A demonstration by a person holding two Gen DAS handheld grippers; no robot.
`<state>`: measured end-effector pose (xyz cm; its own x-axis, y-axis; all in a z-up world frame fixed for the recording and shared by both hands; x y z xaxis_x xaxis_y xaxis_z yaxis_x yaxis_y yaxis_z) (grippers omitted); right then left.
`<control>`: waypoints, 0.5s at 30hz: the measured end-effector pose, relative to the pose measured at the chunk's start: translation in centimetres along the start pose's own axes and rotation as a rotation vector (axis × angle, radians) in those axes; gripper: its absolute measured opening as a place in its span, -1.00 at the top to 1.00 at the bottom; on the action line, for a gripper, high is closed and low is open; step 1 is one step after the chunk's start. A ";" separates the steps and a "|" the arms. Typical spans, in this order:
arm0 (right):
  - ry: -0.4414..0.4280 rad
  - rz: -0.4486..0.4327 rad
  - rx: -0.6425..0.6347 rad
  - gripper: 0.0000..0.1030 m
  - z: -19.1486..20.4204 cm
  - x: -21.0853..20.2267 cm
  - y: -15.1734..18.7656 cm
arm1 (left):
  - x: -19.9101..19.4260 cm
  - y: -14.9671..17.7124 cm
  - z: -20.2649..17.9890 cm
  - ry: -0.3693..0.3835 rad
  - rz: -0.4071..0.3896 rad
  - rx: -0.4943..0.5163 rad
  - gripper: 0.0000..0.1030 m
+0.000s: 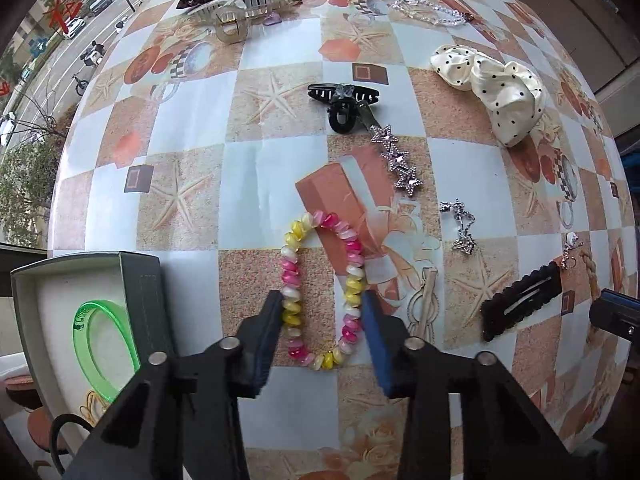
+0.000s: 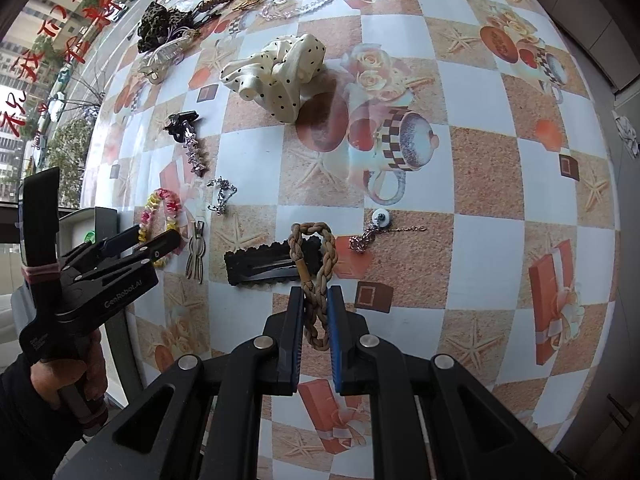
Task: Organize jewelry
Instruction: 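Lift the beaded bracelet with the left gripper while the right holds the braided bracelet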
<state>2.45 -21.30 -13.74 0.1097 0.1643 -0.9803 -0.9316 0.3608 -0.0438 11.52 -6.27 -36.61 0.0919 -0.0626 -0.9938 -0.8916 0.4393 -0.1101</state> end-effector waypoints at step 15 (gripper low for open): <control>-0.010 -0.011 -0.023 0.76 2.1 -0.7 -0.5 | 0.3 1.8 -2.0 0.086 -0.073 -0.019 0.78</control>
<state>3.61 -19.64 -12.63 0.1229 0.1699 -0.9778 -0.9381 0.3413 -0.0586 9.04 -7.28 -37.09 0.1195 -0.1706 -0.9781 -0.8924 0.4134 -0.1812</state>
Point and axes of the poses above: each gripper's, at about its wrist camera, not at the fingertips, and x roughly the way its jaws point, z to its left, y to its underside, the point moved 8 cm from there along x, roughly the way its jaws point, and after that the axes turned 3 degrees about x, right-handed, at the moved point
